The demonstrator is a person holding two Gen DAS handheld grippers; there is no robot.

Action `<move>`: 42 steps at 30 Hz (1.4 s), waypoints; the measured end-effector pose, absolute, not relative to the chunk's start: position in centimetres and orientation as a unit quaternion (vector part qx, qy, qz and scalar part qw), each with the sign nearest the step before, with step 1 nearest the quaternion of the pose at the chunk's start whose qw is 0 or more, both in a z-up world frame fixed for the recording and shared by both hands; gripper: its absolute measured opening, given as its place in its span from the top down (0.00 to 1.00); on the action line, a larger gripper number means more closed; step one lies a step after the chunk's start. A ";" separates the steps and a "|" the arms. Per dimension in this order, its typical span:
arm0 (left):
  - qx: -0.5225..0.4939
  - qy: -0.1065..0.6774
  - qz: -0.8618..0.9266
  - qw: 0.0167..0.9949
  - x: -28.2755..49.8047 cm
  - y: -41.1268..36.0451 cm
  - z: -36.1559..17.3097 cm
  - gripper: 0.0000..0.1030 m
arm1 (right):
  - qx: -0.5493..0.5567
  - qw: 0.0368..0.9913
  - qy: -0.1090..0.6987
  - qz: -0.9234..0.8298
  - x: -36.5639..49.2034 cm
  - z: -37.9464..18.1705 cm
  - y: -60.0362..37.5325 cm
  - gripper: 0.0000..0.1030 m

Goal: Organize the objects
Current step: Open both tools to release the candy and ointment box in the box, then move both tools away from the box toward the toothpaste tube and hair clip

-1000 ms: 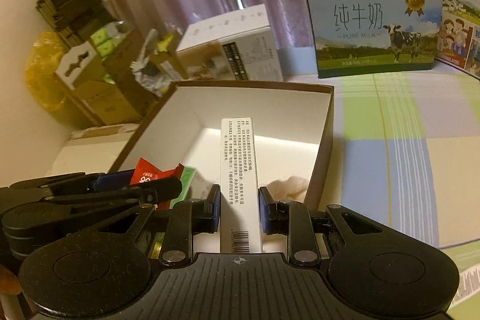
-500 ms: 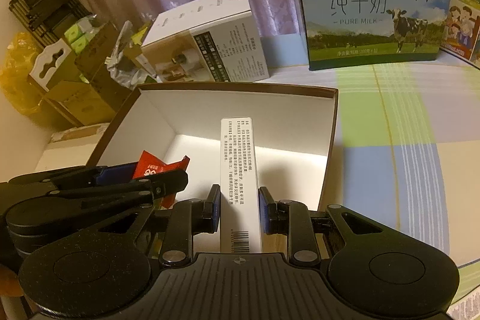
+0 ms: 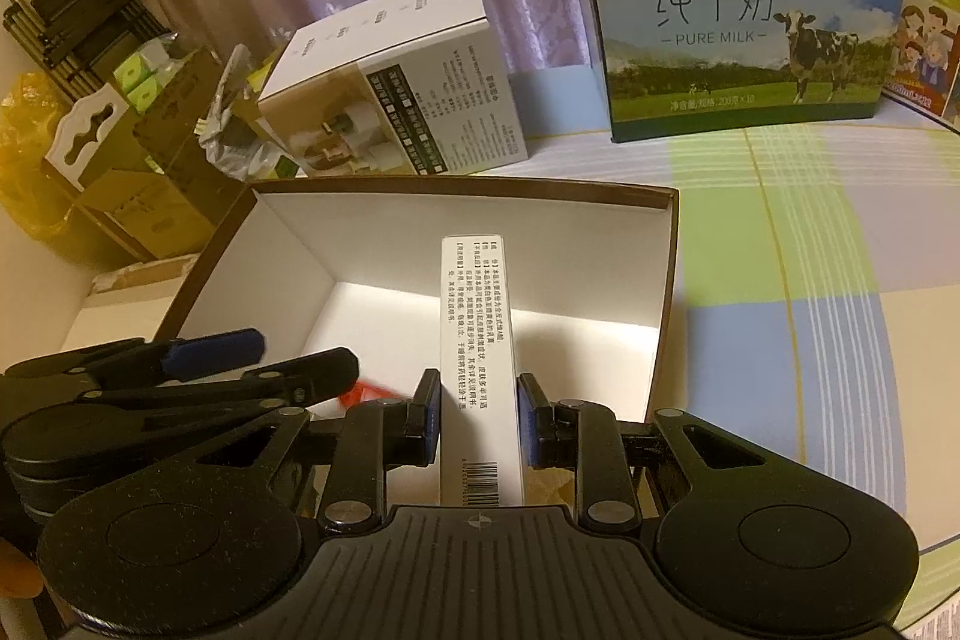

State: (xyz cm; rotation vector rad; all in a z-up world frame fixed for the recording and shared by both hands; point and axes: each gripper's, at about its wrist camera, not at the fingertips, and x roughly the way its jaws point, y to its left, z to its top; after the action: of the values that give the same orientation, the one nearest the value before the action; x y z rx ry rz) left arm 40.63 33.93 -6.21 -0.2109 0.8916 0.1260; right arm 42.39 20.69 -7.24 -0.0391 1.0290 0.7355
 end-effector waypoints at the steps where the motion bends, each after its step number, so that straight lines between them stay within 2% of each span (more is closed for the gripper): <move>1: -0.100 0.429 0.062 0.895 40.6 34.0 -6.1 0.42 | -0.018 0.806 0.481 0.344 42.4 -7.2 20.7 0.78; 9: -0.097 0.424 0.066 0.898 40.1 34.6 -5.6 0.34 | -0.002 0.808 0.475 0.348 42.7 -7.0 20.9 0.77; 21: -0.097 0.425 0.066 0.898 38.8 34.7 -5.2 0.30 | -0.024 0.809 0.460 0.364 41.4 -6.5 20.2 0.64; 26: -0.097 0.425 0.071 0.897 37.9 34.6 -4.9 0.27 | -0.033 0.808 0.449 0.381 40.1 -6.0 19.4 0.55; 34: -0.105 0.418 0.081 0.899 35.4 34.3 -3.7 0.21 | -0.045 0.809 0.424 0.405 37.2 -4.6 17.8 0.35; 42: -0.101 0.413 0.085 0.901 32.5 33.3 -2.2 0.15 | -0.055 0.814 0.407 0.412 34.4 -3.1 16.0 0.28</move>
State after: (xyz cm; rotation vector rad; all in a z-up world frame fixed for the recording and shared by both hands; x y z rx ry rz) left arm 32.52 33.27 -2.20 -0.2082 0.8549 0.1752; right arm 34.38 15.99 -3.08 -0.1165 0.8680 0.8795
